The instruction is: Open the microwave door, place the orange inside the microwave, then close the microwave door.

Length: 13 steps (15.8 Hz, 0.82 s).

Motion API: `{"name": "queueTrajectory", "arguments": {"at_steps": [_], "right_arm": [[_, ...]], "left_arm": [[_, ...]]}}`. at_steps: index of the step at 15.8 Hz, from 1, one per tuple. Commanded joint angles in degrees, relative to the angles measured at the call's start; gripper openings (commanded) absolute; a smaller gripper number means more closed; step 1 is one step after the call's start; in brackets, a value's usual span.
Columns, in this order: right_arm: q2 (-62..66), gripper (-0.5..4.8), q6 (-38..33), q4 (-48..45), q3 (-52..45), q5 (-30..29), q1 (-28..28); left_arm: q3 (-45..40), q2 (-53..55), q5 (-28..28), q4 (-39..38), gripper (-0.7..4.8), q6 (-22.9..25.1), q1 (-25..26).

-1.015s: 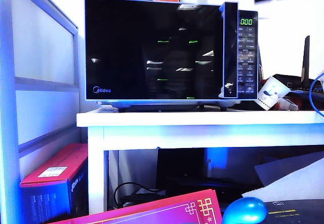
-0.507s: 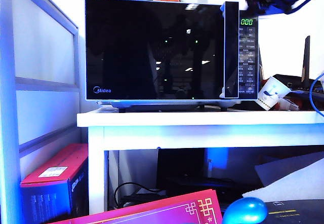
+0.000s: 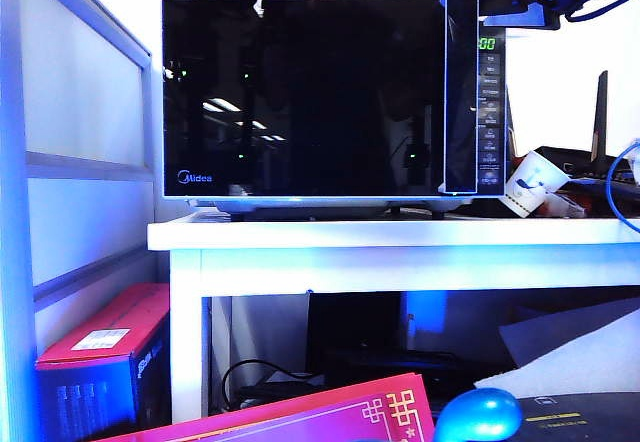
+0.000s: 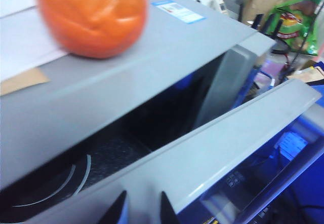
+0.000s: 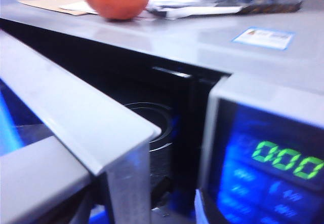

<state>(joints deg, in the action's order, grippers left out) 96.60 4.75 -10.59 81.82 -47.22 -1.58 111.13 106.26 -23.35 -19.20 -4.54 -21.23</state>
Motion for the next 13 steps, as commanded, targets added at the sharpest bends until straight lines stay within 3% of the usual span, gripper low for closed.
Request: {"name": "queueTrajectory", "arguments": {"at_steps": [1, 7, 13], "right_arm": [[-0.5, 2.75, -2.1, -0.8, 0.3, -7.6, 0.8], [-2.5, 2.75, -7.8, -1.0, 0.6, -19.4, -0.2], [-9.0, 2.75, -8.2, -1.0, 0.6, -19.5, -3.3]], "left_arm": [[0.2, -0.3, 0.2, -0.4, 0.89, 0.0, -0.1], [0.2, -0.3, 0.2, 0.1, 0.89, 0.0, -0.1], [0.2, -0.2, 0.4, -0.4, 0.88, 0.0, -0.1]]}}
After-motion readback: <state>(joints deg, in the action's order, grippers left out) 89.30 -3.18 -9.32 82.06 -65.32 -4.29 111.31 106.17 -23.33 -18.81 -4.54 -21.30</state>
